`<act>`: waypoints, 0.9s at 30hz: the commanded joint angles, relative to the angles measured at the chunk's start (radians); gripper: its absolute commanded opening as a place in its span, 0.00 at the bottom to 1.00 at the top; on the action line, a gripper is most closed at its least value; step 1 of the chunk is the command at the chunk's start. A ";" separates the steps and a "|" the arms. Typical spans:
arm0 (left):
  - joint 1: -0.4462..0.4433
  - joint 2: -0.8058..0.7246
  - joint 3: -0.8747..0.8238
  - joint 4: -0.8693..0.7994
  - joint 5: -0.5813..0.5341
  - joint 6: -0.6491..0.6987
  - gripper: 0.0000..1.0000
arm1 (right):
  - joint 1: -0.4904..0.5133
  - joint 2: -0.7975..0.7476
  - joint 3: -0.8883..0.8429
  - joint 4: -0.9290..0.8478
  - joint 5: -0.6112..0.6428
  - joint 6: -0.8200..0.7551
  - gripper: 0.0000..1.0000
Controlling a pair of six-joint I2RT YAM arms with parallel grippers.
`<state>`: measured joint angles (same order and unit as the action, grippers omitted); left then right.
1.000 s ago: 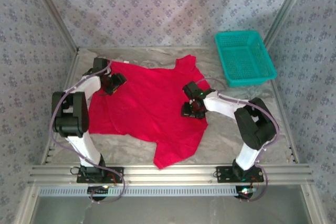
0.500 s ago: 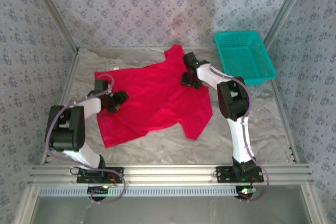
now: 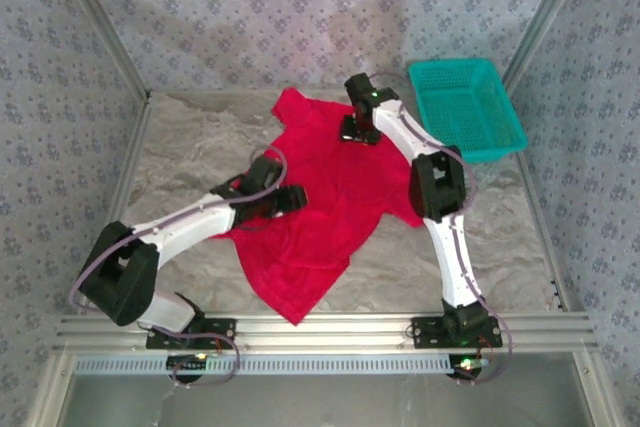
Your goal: Fold the inside-out t-shirt
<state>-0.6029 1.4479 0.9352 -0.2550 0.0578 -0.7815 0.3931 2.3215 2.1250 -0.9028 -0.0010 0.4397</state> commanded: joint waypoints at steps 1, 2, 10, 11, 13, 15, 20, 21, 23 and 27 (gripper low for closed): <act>0.111 0.053 0.139 -0.112 0.050 0.163 0.62 | 0.005 -0.227 -0.221 0.060 0.012 -0.018 0.55; 0.132 0.083 0.165 -0.104 0.072 0.172 0.62 | 0.007 -0.283 -0.312 0.093 0.008 -0.009 0.55; 0.274 0.473 0.390 -0.060 0.328 0.154 0.61 | 0.008 -0.552 -0.827 0.311 -0.069 0.127 0.55; 0.281 0.500 0.405 -0.069 0.340 0.154 0.60 | 0.004 -0.553 -0.851 0.332 -0.078 0.131 0.55; 0.292 0.533 0.410 -0.082 0.335 0.157 0.60 | -0.008 -0.535 -0.882 0.350 -0.095 0.140 0.55; 0.303 0.528 0.375 -0.070 0.323 0.160 0.60 | -0.022 -0.502 -0.895 0.373 -0.105 0.143 0.54; 0.340 0.460 0.221 -0.042 0.293 0.166 0.60 | -0.059 -0.363 -0.833 0.385 -0.084 0.134 0.54; 0.347 0.440 0.176 -0.032 0.288 0.165 0.60 | -0.068 -0.326 -0.800 0.381 -0.083 0.131 0.54; 0.353 0.396 0.085 -0.006 0.272 0.156 0.60 | -0.076 -0.253 -0.719 0.358 -0.083 0.118 0.54; 0.338 0.287 -0.153 0.142 0.294 0.039 0.60 | -0.075 -0.087 -0.484 0.306 -0.084 0.096 0.54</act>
<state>-0.2535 1.7710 0.9531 -0.1280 0.3538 -0.6579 0.3195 2.0960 1.5112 -0.5610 -0.0910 0.5571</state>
